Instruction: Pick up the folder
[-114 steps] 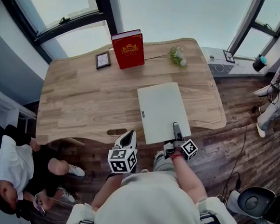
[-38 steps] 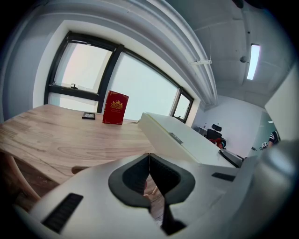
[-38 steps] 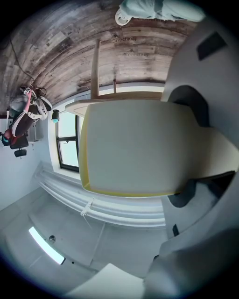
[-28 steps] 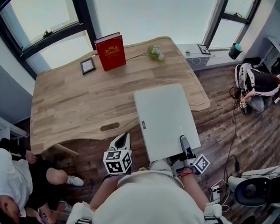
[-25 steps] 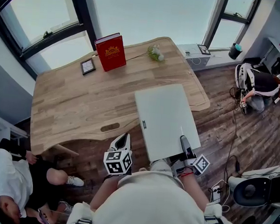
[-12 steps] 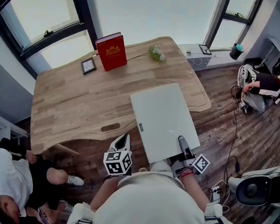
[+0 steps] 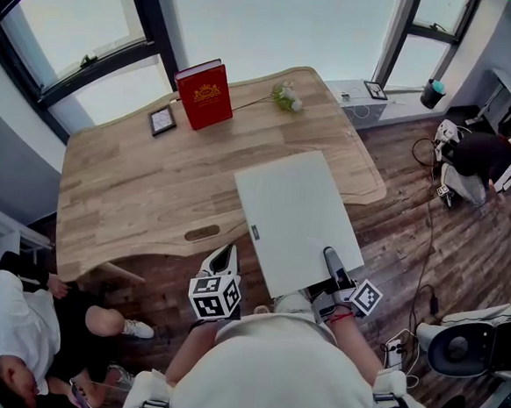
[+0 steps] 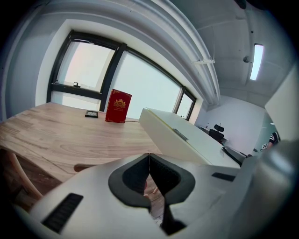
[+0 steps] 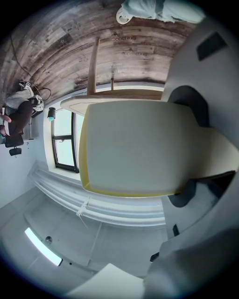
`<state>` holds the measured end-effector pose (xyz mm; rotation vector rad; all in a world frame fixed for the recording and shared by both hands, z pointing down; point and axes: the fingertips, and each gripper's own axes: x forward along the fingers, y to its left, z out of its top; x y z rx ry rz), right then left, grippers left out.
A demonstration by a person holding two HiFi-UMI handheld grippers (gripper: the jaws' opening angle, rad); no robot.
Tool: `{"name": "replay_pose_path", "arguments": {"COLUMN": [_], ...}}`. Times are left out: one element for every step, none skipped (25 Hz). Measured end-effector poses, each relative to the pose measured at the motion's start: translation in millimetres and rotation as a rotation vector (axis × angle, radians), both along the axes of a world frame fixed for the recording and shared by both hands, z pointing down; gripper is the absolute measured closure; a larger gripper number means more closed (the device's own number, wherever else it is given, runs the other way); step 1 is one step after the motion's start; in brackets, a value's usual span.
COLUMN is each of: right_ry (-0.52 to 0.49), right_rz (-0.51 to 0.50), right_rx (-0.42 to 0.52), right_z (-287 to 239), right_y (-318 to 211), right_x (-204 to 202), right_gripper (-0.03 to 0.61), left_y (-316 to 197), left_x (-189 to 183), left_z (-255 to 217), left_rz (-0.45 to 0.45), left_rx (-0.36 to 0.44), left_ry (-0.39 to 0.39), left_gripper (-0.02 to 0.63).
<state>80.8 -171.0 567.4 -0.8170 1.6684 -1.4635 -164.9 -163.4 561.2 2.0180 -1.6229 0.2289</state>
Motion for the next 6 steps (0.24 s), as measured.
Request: {"name": "replay_pose_path", "arguments": {"right_ry": [0.000, 0.002, 0.004, 0.005, 0.006, 0.007], "right_rz": [0.000, -0.001, -0.002, -0.003, -0.004, -0.005], "right_rx": [-0.002, -0.003, -0.004, -0.005, -0.005, -0.006], "right_z": [0.5, 1.1, 1.9, 2.5, 3.1, 3.6], "right_y": [-0.4, -0.6, -0.7, -0.8, -0.9, -1.0], "right_x": [0.0, 0.0, -0.1, -0.2, -0.4, -0.6], "right_gripper": [0.299, 0.299, 0.299, 0.299, 0.299, 0.299], "left_y": [-0.3, -0.5, -0.6, -0.7, -0.8, -0.9], "left_x": [-0.1, -0.2, -0.5, -0.7, -0.8, -1.0], "left_z": [0.3, 0.7, 1.1, 1.5, 1.8, 2.1], "left_rz": [-0.001, -0.002, -0.002, -0.003, -0.003, -0.003], "left_rx": [0.000, -0.001, -0.001, -0.002, -0.002, -0.003], "left_ry": [0.001, 0.001, 0.001, 0.001, 0.001, 0.001], "left_gripper": [0.592, 0.592, 0.592, 0.592, 0.592, 0.592]}}
